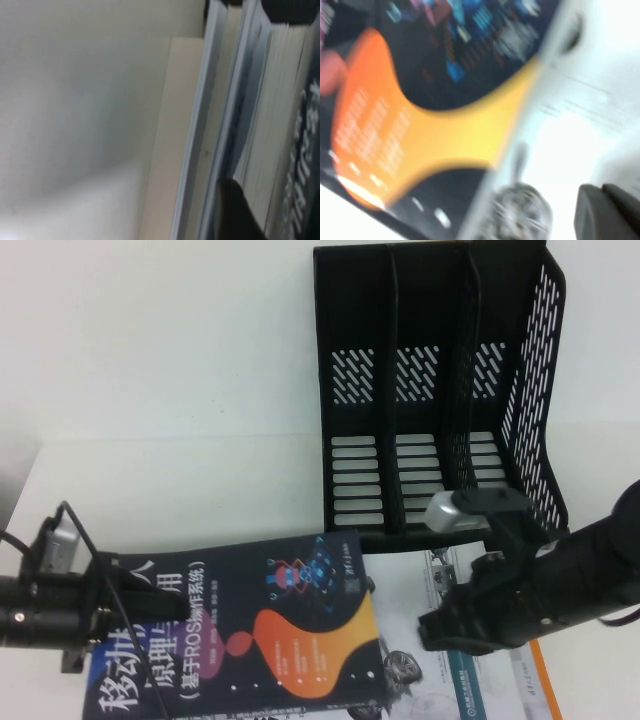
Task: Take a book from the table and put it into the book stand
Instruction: Pick up the book with your left arm, then place the book on the book shelf
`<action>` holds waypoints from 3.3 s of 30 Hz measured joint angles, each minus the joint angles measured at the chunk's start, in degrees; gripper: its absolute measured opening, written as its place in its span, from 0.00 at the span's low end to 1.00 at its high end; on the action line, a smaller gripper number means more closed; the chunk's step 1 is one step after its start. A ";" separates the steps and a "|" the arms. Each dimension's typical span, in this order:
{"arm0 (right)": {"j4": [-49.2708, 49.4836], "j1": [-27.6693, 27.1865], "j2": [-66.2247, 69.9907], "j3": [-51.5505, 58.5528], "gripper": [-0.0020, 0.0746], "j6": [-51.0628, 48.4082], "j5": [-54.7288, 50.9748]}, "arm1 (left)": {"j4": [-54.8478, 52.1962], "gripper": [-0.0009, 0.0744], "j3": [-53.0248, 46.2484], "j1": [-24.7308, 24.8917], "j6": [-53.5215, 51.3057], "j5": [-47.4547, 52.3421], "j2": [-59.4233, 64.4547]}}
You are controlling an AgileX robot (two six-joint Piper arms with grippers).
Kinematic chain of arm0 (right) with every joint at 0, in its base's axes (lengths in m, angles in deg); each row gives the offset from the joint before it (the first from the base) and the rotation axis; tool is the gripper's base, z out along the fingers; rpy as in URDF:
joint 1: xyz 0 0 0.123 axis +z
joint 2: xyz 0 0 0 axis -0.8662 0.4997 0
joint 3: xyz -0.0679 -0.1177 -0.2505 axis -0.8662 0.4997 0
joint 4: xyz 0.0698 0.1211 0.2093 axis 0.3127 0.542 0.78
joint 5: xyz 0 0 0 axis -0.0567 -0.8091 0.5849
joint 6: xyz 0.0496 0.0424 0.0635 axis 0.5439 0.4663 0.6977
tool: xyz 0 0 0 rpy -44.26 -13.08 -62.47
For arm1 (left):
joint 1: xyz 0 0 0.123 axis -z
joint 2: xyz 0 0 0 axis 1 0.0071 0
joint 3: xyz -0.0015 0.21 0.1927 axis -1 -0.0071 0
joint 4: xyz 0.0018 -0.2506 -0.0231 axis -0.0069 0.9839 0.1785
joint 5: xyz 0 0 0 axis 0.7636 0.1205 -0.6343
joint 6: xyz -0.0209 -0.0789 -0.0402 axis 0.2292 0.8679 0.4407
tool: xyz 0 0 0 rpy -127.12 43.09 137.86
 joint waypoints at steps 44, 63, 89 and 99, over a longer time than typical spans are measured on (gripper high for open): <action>-16.42 -8.40 -12.87 0.00 0.02 7.18 -8.36 | -24.91 0.16 48.12 16.34 43.94 3.35 -18.11; -56.10 -8.40 -27.60 0.00 0.02 42.52 -15.41 | -46.01 0.16 70.48 32.48 64.34 -8.67 -2.09; -55.09 -8.40 -32.38 0.10 0.02 44.36 -17.06 | -60.62 0.16 82.02 37.66 73.93 -16.18 14.41; -53.90 -8.40 -32.38 0.10 0.02 44.36 -17.06 | -61.30 0.70 82.21 39.49 62.12 -22.74 15.23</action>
